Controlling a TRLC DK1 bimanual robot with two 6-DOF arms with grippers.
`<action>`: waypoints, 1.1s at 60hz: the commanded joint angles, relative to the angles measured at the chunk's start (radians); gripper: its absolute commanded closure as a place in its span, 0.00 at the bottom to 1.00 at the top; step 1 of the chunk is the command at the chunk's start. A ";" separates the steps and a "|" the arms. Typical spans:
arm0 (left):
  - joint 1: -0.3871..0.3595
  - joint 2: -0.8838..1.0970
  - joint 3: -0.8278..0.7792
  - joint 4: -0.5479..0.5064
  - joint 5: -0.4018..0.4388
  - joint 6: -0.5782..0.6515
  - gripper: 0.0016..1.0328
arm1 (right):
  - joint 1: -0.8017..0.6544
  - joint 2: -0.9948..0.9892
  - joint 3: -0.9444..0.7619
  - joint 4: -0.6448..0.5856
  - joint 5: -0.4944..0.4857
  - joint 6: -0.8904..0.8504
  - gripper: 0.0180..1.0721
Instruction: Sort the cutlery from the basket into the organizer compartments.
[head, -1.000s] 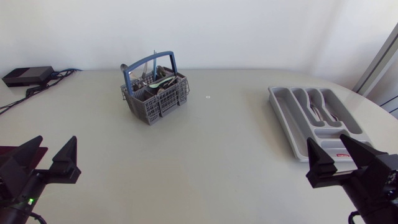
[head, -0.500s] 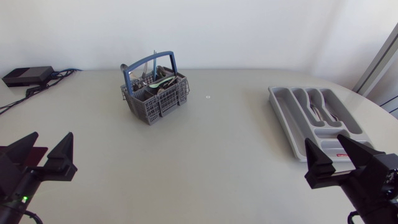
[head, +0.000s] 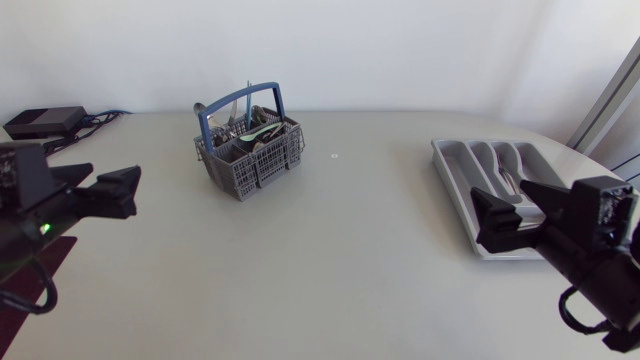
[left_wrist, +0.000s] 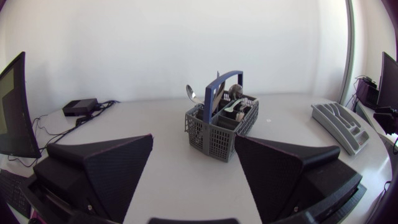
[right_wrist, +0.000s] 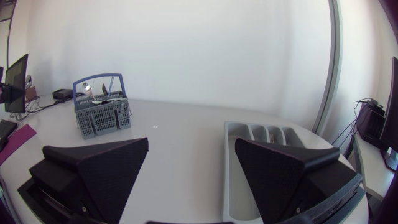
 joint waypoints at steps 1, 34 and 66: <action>-0.011 0.156 0.118 -0.040 0.004 -0.032 0.19 | 0.018 0.103 0.063 0.012 0.013 0.030 0.05; -0.014 0.843 0.704 -0.457 0.173 0.204 0.13 | 0.095 0.390 0.322 -0.276 -0.019 -0.101 0.05; 0.003 1.136 0.915 -0.213 0.191 0.181 0.26 | 0.142 0.592 0.472 -0.380 -0.208 -0.219 0.05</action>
